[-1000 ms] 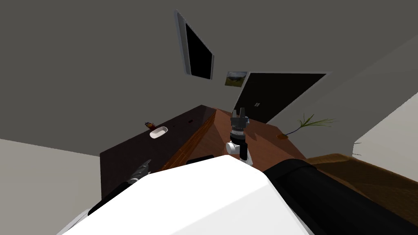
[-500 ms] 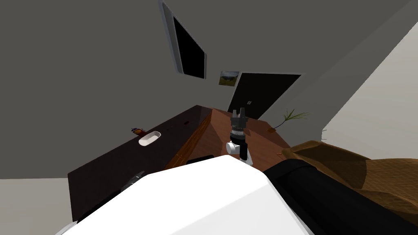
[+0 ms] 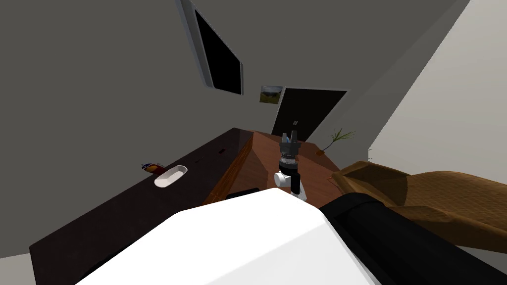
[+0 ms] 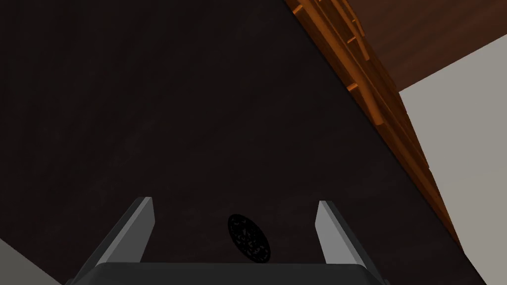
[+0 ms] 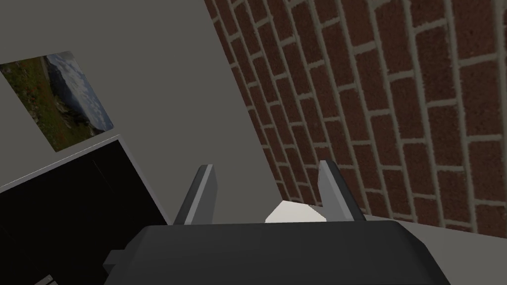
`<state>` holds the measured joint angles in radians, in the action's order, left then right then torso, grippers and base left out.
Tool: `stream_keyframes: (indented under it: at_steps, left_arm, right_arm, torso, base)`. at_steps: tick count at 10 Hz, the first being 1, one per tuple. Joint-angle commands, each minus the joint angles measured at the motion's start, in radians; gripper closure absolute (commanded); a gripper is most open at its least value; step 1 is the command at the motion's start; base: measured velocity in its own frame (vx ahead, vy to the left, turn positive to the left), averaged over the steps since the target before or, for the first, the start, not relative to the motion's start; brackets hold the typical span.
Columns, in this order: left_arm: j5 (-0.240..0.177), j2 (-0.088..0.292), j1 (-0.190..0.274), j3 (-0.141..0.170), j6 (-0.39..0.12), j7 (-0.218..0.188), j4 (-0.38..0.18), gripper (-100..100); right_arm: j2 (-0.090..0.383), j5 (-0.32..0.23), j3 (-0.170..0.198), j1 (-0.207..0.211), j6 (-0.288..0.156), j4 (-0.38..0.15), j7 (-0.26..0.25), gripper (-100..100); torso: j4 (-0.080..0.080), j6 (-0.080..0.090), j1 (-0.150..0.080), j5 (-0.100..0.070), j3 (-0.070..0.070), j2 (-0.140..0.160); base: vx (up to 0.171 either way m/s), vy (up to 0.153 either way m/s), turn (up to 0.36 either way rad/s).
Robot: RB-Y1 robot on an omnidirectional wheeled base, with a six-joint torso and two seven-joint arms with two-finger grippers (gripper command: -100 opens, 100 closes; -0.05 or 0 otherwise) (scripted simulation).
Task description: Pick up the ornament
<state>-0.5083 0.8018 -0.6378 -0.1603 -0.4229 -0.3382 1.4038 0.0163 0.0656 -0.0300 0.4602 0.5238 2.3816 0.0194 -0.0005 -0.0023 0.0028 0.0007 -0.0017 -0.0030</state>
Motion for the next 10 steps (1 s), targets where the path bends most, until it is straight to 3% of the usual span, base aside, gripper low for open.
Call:
stream_keyframes:
  at_steps: [1,5,7,8,9,10]
  left_arm:
    - [-0.026,0.012,0.006,-0.019,-0.042,-0.004,-0.032,-100]
    - [-0.108,0.056,0.005,-0.074,-0.135,-0.014,-0.101,-100]
    - [-0.121,0.063,0.006,-0.078,-0.133,-0.010,-0.109,-100]
    - [-0.124,0.064,0.006,-0.079,-0.136,-0.009,-0.110,0]
    - [-0.111,0.039,0.020,-0.079,-0.125,0.001,-0.140,-100]
    - [-0.102,0.022,0.029,-0.079,-0.118,0.007,-0.159,-100]
  right_arm:
    - [0.000,0.000,0.000,0.000,0.000,0.000,0.000,0]
    - [0.000,0.000,0.000,0.000,0.000,0.000,0.000,0]
    - [0.000,0.000,0.000,0.000,0.000,0.000,0.000,0]
    - [0.000,0.000,0.000,0.000,0.000,0.000,0.000,0]
    - [0.000,0.000,0.000,0.000,0.000,0.000,0.000,0]
    - [0.000,0.000,0.000,0.000,0.000,0.000,0.000,0]
  torso:
    - [0.000,0.000,0.000,0.000,0.000,0.000]
    - [0.000,0.000,0.001,0.000,-0.001,-0.001]
    - [0.000,0.000,0.000,0.000,0.000,0.000]
    - [0.000,0.000,-0.001,0.000,0.000,0.001]
    - [0.000,0.000,-0.002,0.000,0.001,0.002]
    - [0.000,0.000,-0.001,0.000,0.001,0.002]
  base:
    - [0.031,0.017,-0.150]
    - [0.046,0.037,-0.192]
    - [0.021,0.021,-0.060]
    - [0.000,0.000,0.000]
    - [0.004,0.017,-0.012]
    - [0.008,0.034,-0.016]
